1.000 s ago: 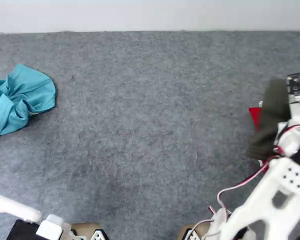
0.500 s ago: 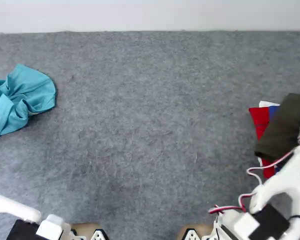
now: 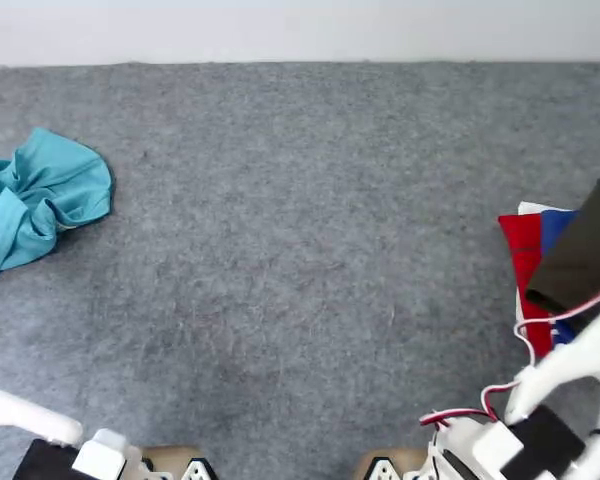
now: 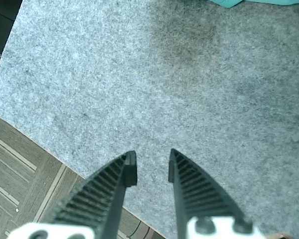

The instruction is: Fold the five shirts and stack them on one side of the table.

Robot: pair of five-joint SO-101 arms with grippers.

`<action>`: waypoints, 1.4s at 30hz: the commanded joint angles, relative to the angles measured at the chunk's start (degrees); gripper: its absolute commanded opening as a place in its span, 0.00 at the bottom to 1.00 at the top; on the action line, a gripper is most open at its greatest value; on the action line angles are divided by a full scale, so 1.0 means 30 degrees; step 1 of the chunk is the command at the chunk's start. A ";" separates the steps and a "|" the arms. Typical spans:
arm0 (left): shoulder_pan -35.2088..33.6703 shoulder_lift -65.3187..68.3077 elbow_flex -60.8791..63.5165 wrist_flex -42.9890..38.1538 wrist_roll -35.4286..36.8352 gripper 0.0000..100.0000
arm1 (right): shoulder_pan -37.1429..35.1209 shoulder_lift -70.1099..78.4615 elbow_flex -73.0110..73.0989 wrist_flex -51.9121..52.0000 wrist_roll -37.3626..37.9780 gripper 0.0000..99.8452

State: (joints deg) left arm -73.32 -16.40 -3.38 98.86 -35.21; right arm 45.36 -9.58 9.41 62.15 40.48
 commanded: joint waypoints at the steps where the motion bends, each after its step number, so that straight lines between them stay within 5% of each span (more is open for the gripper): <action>1: 0.0088 -0.0557 0.0337 -0.0029 -0.0117 0.12 | -0.1011 -0.0835 -0.0967 0.2271 0.0147 0.00; 17: 0.0381 -0.0703 0.0659 0.0029 -0.0088 0.12 | -0.2212 0.2593 -0.1495 0.7575 0.0029 0.06; 24: 0.4864 -0.0527 0.0777 -0.0908 -0.0176 0.12 | -0.5114 -0.1187 -0.2491 1.1795 0.0029 0.06; 31: 0.9465 -0.0469 0.2945 -0.4923 -0.0059 0.18 | -0.8513 -0.3414 -0.1670 1.3289 -0.0703 0.06; 36: 1.0139 -0.0352 0.5407 -0.8703 0.0703 0.25 | -0.9685 -0.4234 0.0410 1.3319 -0.2344 0.06; 42: 1.0139 0.3985 0.3619 -0.9875 0.0733 0.26 | -1.0271 -0.5084 0.2637 1.3319 -0.2520 0.06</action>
State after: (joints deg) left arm -43.34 -9.98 12.26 70.64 -33.45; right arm 15.74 -22.33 15.82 100.22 33.63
